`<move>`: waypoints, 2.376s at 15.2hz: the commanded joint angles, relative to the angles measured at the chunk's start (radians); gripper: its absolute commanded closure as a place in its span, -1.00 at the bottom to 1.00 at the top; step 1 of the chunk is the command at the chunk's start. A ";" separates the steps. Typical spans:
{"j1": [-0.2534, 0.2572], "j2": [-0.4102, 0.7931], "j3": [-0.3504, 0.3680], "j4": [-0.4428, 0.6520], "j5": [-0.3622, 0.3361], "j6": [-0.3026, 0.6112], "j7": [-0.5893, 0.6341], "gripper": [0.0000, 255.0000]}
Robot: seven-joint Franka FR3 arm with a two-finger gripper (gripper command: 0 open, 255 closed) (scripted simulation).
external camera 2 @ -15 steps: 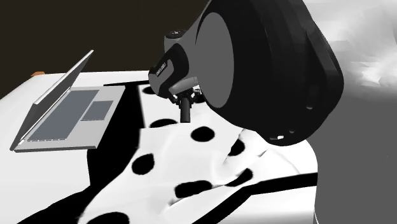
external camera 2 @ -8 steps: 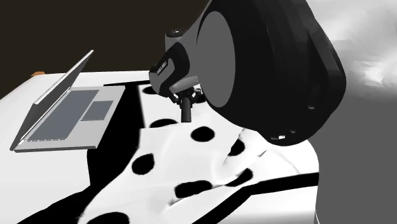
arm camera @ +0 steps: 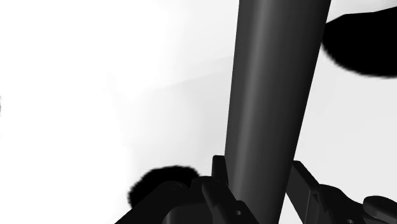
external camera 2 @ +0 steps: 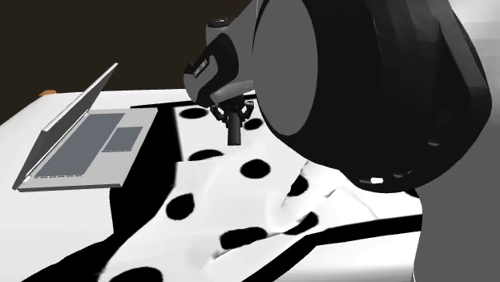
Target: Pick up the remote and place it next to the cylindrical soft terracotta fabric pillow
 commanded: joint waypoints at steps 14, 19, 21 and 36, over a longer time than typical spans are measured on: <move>-0.006 -0.075 0.015 0.099 0.034 -0.171 -0.035 1.00; -0.006 -0.091 0.018 0.143 0.043 -0.231 -0.045 1.00; -0.006 -0.096 0.019 0.163 0.046 -0.256 -0.049 1.00; 0.000 -0.106 0.024 0.351 0.059 -0.452 -0.073 1.00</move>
